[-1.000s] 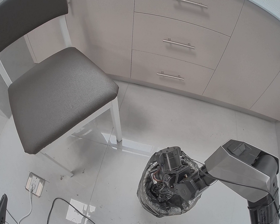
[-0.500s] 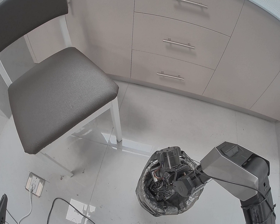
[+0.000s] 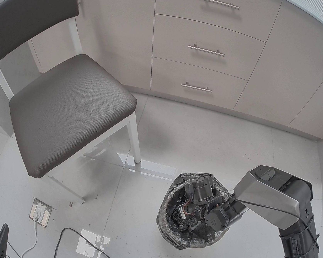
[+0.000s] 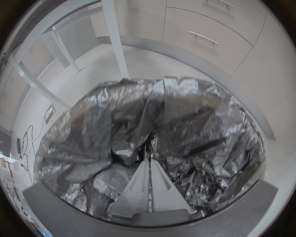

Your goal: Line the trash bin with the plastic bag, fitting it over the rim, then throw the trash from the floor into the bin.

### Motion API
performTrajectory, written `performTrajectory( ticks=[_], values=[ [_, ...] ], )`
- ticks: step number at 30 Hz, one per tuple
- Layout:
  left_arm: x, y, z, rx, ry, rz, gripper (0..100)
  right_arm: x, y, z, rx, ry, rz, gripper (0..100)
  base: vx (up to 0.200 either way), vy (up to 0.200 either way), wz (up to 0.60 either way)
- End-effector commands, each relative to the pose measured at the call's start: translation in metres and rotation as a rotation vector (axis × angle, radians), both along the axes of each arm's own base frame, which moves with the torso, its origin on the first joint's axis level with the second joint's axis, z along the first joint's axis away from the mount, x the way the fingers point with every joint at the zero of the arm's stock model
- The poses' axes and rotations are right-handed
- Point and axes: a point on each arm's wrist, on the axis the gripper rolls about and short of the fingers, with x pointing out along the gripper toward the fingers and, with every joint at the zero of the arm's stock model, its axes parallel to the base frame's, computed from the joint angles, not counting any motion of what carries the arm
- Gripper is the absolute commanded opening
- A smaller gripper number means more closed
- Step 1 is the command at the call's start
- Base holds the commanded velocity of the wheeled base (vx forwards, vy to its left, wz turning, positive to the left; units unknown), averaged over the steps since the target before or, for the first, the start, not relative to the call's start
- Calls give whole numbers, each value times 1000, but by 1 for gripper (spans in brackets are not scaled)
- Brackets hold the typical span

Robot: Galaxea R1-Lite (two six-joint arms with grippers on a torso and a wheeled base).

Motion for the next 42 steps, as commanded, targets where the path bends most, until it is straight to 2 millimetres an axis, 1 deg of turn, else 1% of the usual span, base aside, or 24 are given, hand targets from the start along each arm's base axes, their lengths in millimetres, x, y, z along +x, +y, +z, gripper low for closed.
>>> performTrajectory(
  ticks=[1, 9, 14, 17, 19, 20, 22, 24, 25, 26, 33, 42],
  values=[
    [0, 0, -5, -1, 1, 1, 100, -9, -6, 3, 7, 27, 9, 0, 0, 0, 0],
    [0, 0, -5, -1, 1, 1, 100, -17, -13, 2, 52, 74, -16, 0, 0, 0, 0],
    [0, 0, -5, -1, 1, 1, 100, -29, -20, 0, 47, 118, -1, 0, 0, 0, 0],
    [0, 0, -5, -1, 1, 1, 100, -32, -22, 0, 55, 105, -2, 0, 0, 0, 0],
    [0, 0, -5, -1, 1, 1, 100, -33, -28, 1, 76, 61, -15, 0, 0, 0, 0],
    [0, 0, -5, -1, 1, 1, 100, -34, -28, 1, 76, 60, -14, 0, 0, 0, 0],
    [0, 0, -5, -1, 1, 1, 100, -44, -37, 5, 79, 50, -21, 0, 0, 0, 0],
    [0, 0, -5, -1, 1, 1, 100, -53, -43, 7, 77, 60, -29, 0, 0, 0, 0],
    [0, 0, -5, -1, 1, 1, 100, -54, -44, 8, 79, 59, -30, 0, 0, 0, 0],
    [0, 0, -5, -1, 1, 1, 100, -60, -50, 8, 75, 63, -45, 0, 0, 0, 0],
    [0, 0, -5, -1, 1, 1, 100, -72, -71, 6, 92, 39, -114, 0, 0, 0, 0],
    [0, 0, -5, -1, 1, 1, 100, -86, -84, 3, 95, 35, -135, 0, 0, 0, 0]
  ],
)
